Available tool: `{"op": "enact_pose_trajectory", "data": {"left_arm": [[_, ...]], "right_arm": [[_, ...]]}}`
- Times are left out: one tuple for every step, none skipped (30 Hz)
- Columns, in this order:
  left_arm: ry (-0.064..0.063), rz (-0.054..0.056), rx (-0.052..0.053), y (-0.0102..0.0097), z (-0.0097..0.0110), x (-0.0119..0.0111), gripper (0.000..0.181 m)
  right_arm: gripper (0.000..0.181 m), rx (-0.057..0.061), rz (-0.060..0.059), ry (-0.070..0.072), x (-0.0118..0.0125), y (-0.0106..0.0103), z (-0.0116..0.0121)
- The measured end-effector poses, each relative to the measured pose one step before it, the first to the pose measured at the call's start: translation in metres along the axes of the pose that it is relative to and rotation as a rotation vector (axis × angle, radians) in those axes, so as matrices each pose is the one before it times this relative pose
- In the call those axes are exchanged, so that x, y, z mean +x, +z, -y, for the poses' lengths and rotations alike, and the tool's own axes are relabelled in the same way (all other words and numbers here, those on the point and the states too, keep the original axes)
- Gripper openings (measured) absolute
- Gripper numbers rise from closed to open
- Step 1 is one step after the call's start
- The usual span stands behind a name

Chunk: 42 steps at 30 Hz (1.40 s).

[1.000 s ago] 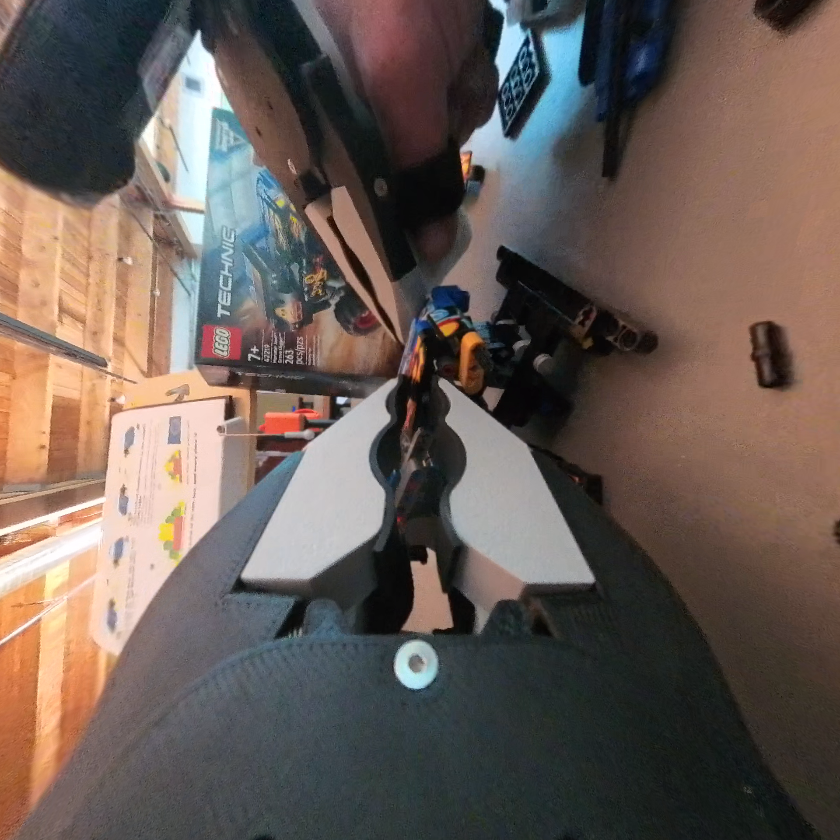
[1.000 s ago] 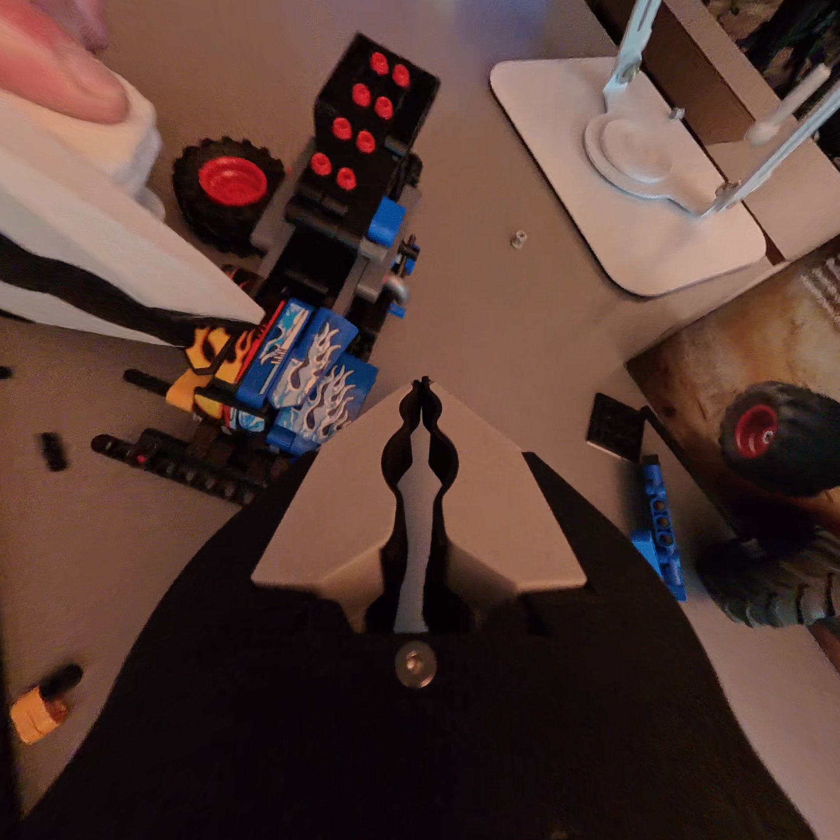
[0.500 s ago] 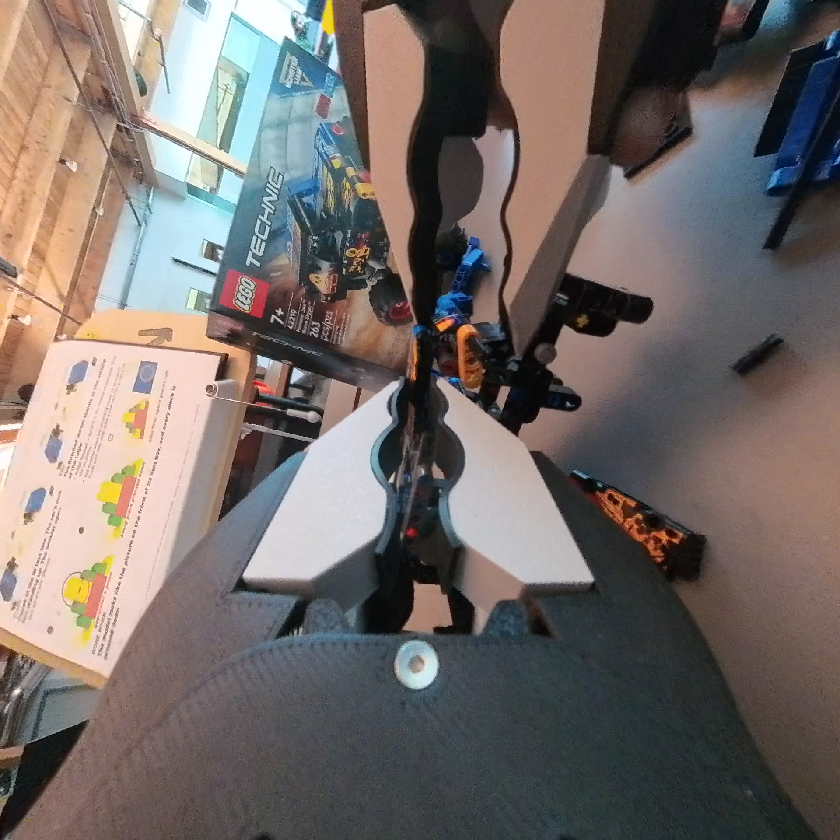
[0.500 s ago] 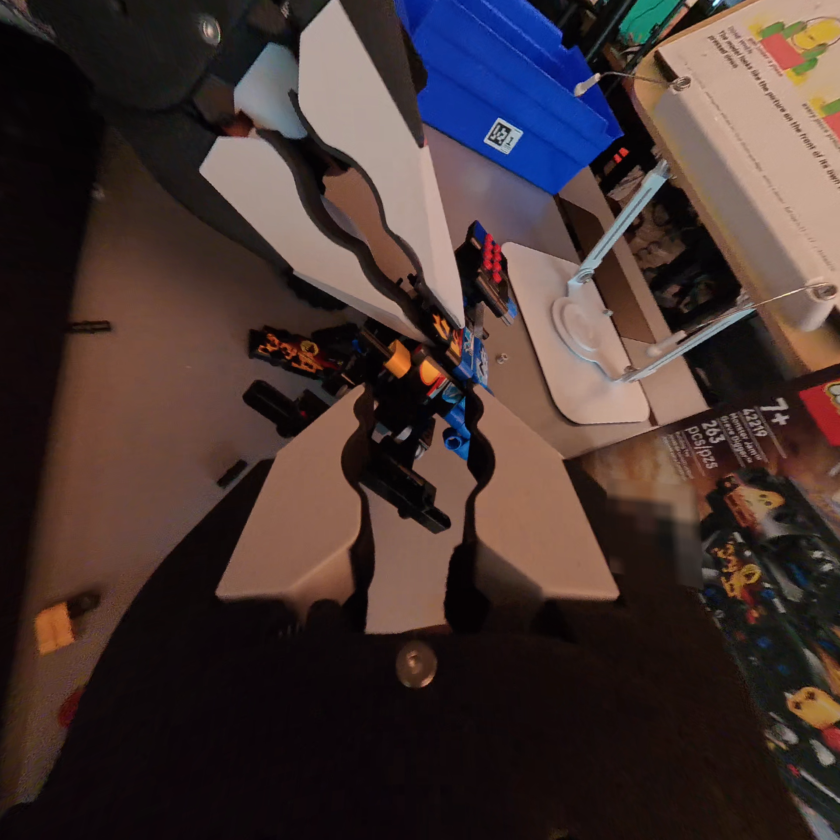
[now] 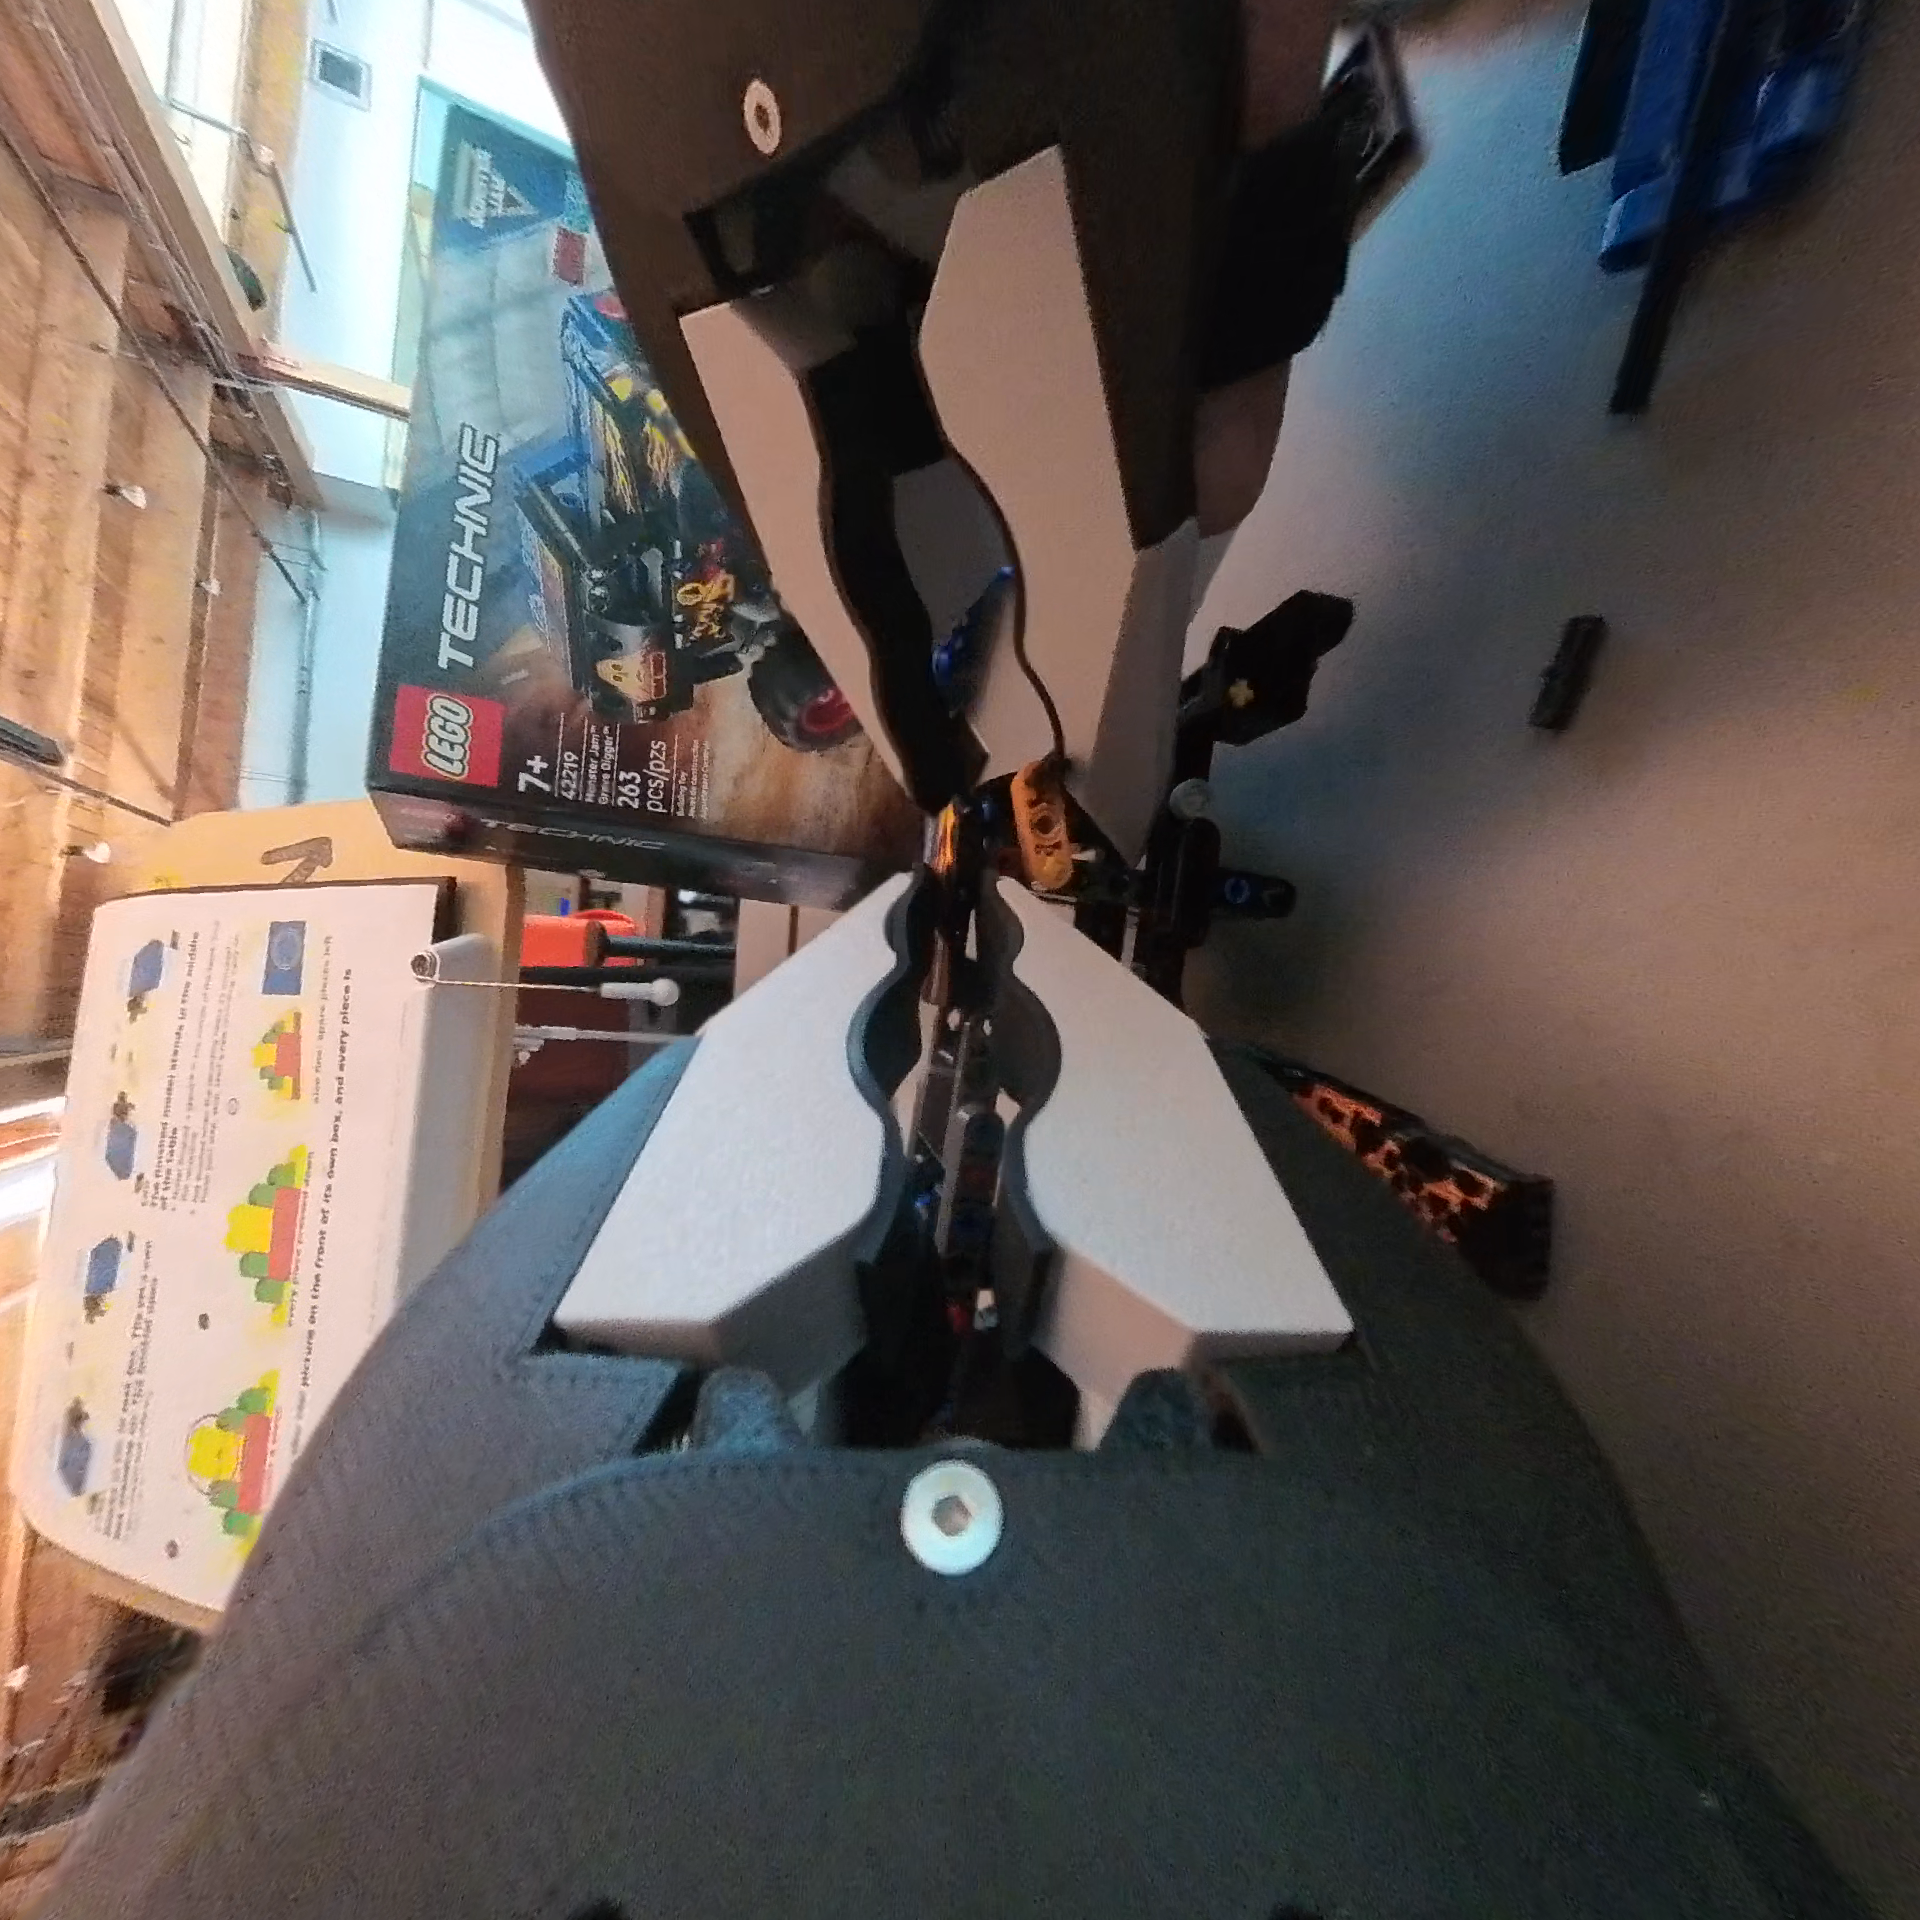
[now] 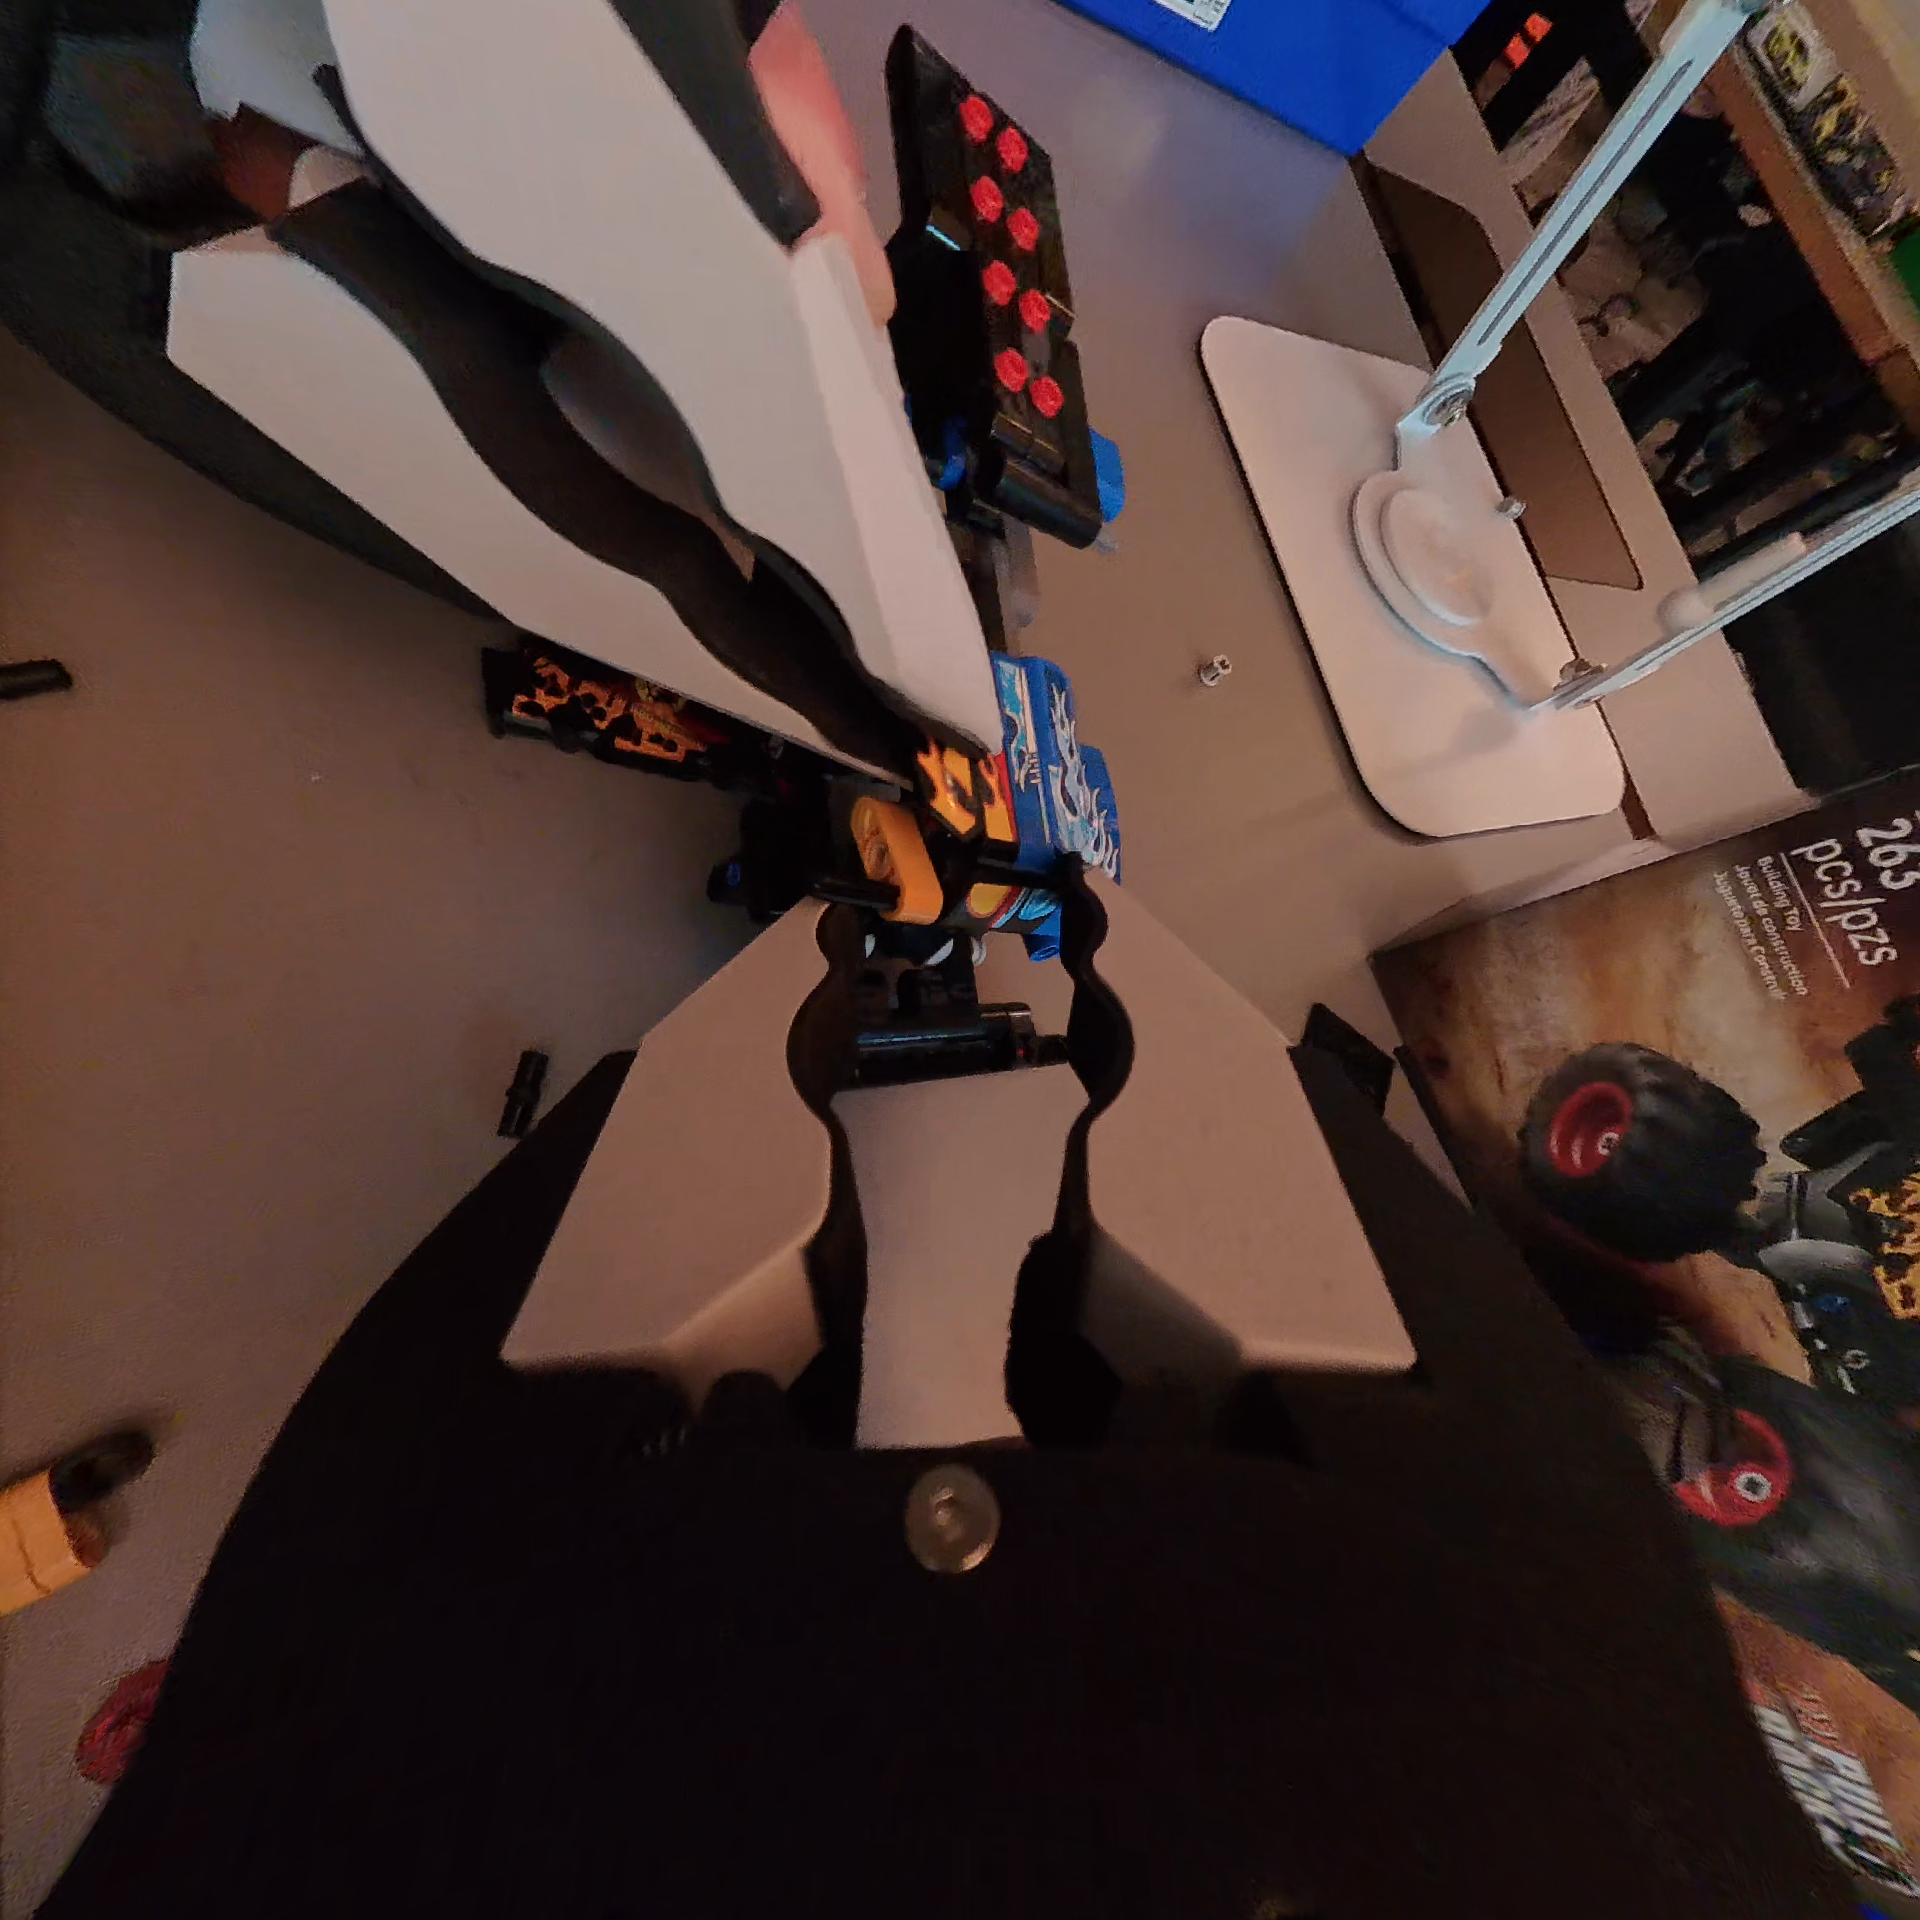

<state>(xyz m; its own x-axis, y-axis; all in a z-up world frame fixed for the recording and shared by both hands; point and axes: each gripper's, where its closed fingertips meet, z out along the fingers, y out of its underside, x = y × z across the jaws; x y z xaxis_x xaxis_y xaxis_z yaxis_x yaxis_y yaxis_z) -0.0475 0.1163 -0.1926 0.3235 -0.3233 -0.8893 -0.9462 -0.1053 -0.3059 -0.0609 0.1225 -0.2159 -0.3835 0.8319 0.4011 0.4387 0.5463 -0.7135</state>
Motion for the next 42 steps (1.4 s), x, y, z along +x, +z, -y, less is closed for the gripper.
{"op": "enact_pose_trajectory", "data": {"left_arm": [[0.0054,0.0010,0.0040,-0.00089,0.00019,0.00060,0.003],[0.0078,0.0050,0.0059,-0.00113,-0.00044,0.00070,0.003],[-0.0115,0.0013,0.0111,-0.00102,0.00013,-0.00009,0.003],[-0.0019,0.0015,0.0077,-0.00145,0.00042,0.00075,0.003],[0.0208,0.0070,-0.0043,-0.00088,-0.00025,0.00067,0.003],[-0.0049,-0.0018,0.0048,-0.00044,-0.00005,0.00063,0.003],[-0.0418,-0.0183,0.0152,-0.00113,0.00046,0.00015,0.004],[-0.0037,-0.0032,-0.0024,-0.00018,0.00000,-0.00018,0.004],[0.0147,0.0027,-0.0011,-0.00037,0.00087,0.00104,0.003],[-0.0182,-0.0043,0.0123,-0.00093,0.00073,0.00079,0.003],[-0.0115,-0.0043,0.0104,-0.00118,0.00030,0.00028,0.003],[0.0138,-0.0037,0.0007,-0.00124,0.00036,0.00106,0.003],[-0.0080,-0.0047,0.0098,0.00041,0.00005,0.00055,0.003],[-0.0308,-0.0144,0.0201,-0.00127,-0.00014,0.00031,0.003],[-0.0189,-0.0188,0.0099,-0.00032,0.00012,-0.00073,0.002],[-0.0619,-0.0670,0.1475,-0.00796,0.02641,0.00569,0.000],[-0.1224,-0.0631,0.0748,-0.00004,0.02463,0.00870,0.000],[0.0796,-0.0031,0.0109,0.00579,0.01204,0.00837,0.000],[0.0359,0.0055,-0.0500,0.00729,-0.00895,-0.00234,0.000],[-0.0563,-0.0711,-0.0412,0.00300,-0.01619,0.00439,0.000],[0.0100,0.0443,-0.0249,-0.00382,-0.01065,-0.00864,0.000],[-0.0111,0.0307,-0.0054,-0.00558,-0.00523,-0.00842,0.000],[-0.0488,0.0097,0.0430,-0.00669,0.00547,-0.00674,0.000],[-0.0277,0.0091,0.0376,-0.00623,0.00680,-0.00519,0.000],[-0.0036,0.0242,0.0130,-0.00460,0.00291,-0.00671,0.000],[0.0025,0.0299,-0.0191,-0.00298,-0.00328,-0.00779,0.000],[0.0171,0.0169,-0.0549,-0.00076,-0.01002,-0.00568,0.000],[0.0339,0.0207,-0.0645,0.00024,-0.01155,-0.00471,0.010],[0.0277,0.0199,-0.0445,0.00011,-0.00809,-0.00413,0.014],[0.0036,-0.0018,-0.0447,0.00148,-0.00717,-0.00156,0.018],[-0.0040,-0.0190,-0.0552,0.00318,-0.00838,0.00029,0.025],[-0.0003,-0.0059,-0.0349,0.00312,-0.00525,-0.00109,0.030],[-0.0044,-0.0151,-0.0089,0.00214,-0.00021,0.00091,0.029],[-0.0020,-0.0181,-0.0238,0.00397,-0.00175,0.00242,0.027],[0.0072,-0.0032,-0.0208,0.00398,-0.00135,0.00123,0.023],[0.0058,0.0165,-0.0166,0.00352,-0.00116,-0.00155,0.024],[-0.0022,0.0003,-0.0086,0.00178,-0.00009,-0.00092,0.023],[-0.0202,-0.0096,-0.0079,0.00090,-0.00046,-0.00100,0.022],[-0.0055,-0.0058,-0.0057,0.00050,-0.00019,-0.00013,0.016],[0.0121,0.0094,0.0003,0.00078,-0.00002,0.00105,0.005],[-0.0161,0.0148,0.0162,0.00159,0.00048,0.00049,0.006],[-0.0503,-0.0075,0.0179,0.00102,0.00067,0.00121,0.006]], "right_arm": [[0.036,0.0001,0.0033,0.0102,-0.00016,0.00021,-0.00011],[0.036,0.0008,-0.0006,0.0064,-0.00016,0.00053,-0.00004],[0.036,0.0046,0.0023,0.0114,0.00039,0.00059,-0.00022],[0.036,0.0031,0.0076,0.0186,0.00036,0.00035,-0.00031],[0.036,-0.0003,0.0030,0.0080,0.00004,0.00016,-0.00013],[0.036,-0.0010,-0.0022,-0.0015,-0.00031,0.00020,-0.00025],[0.036,0.0015,0.0014,0.0056,0.00003,-0.00001,-0.00031],[0.036,-0.0038,-0.0009,0.0045,0.00042,0.00009,-0.00014],[0.035,-0.0050,-0.0033,-0.0027,-0.00001,0.00025,-0.00059],[0.035,0.0022,0.0005,0.0048,0.00006,0.00028,-0.00050],[0.035,0.0031,0.0020,0.0019,-0.00013,0.00012,-0.00005],[0.035,-0.0032,-0.0032,-0.0090,-0.00044,0.00005,0.00008],[0.035,-0.0005,-0.0014,-0.0028,-0.00041,0.00022,0.00011],[0.035,0.0064,0.0050,0.0069,-0.00006,0.00031,0.00025],[0.035,0.0008,0.0000,0.0043,0.00028,0.00032,0.00004],[0.031,-0.0170,-0.0321,0.0151,0.00584,0.00145,-0.00237],[0.031,-0.0035,-0.0123,0.0238,0.00623,0.00211,-0.00147],[0.025,-0.0089,0.0064,0.0001,0.00207,0.00073,-0.00048],[0.019,-0.0010,0.0134,-0.0283,-0.00578,-0.00057,0.00121],[0.019,0.0179,0.0139,0.0076,-0.00598,-0.00187,0.00269],[0.020,0.0034,0.0022,0.0105,0.00020,-0.00274,-0.00105],[0.019,-0.0017,-0.0004,-0.0020,0.00220,-0.00158,-0.00237],[0.020,0.0061,0.0141,0.0075,-0.00030,0.00071,-0.00042],[0.020,0.0067,0.0095,-0.0007,-0.00081,0.00195,0.00015],[0.020,0.0026,0.0053,0.0027,0.00005,0.00117,0.00045],[0.020,0.0001,0.0055,0.0086,0.00031,0.00001,0.00041],[0.020,0.0037,0.0077,0.0103,-0.00026,-0.00036,0.00039],[0.020,0.0044,0.0061,0.0068,-0.00081,-0.00049,0.00010],[0.021,-0.0001,0.0032,0.0005,-0.00044,-0.00055,-0.00018],[0.020,-0.0002,0.0038,-0.0010,-0.00034,-0.00042,0.00014],[0.020,0.0035,0.0030,-0.0002,-0.00001,-0.00023,0.00078],[0.020,0.0000,0.0027,-0.0017,-0.00050,0.00015,0.00059],[0.021,-0.0032,0.0016,-0.0020,-0.00095,0.00053,0.00003],[0.020,0.0019,0.0041,-0.0020,-0.00139,0.00045,0.00072],[0.021,0.0015,0.0037,0.0003,-0.00110,0.00042,0.00078],[0.021,-0.0014,-0.0002,0.0013,0.00000,0.00008,0.00031],[0.020,0.0010,0.0007,0.0056,0.00056,0.00002,0.00000],[0.020,0.0037,0.0011,0.0071,0.00065,0.00003,0.00004],[0.021,0.0026,-0.0013,0.0042,0.00071,-0.00006,0.00030],[0.021,0.0077,-0.0028,0.0070,0.00112,-0.00104,0.00171],[0.020,-0.0021,-0.0030,-0.0010,0.00073,-0.00062,-0.00032],[0.020,-0.0045,-0.0040,-0.0060,0.00024,0.00027,-0.00149]]}}
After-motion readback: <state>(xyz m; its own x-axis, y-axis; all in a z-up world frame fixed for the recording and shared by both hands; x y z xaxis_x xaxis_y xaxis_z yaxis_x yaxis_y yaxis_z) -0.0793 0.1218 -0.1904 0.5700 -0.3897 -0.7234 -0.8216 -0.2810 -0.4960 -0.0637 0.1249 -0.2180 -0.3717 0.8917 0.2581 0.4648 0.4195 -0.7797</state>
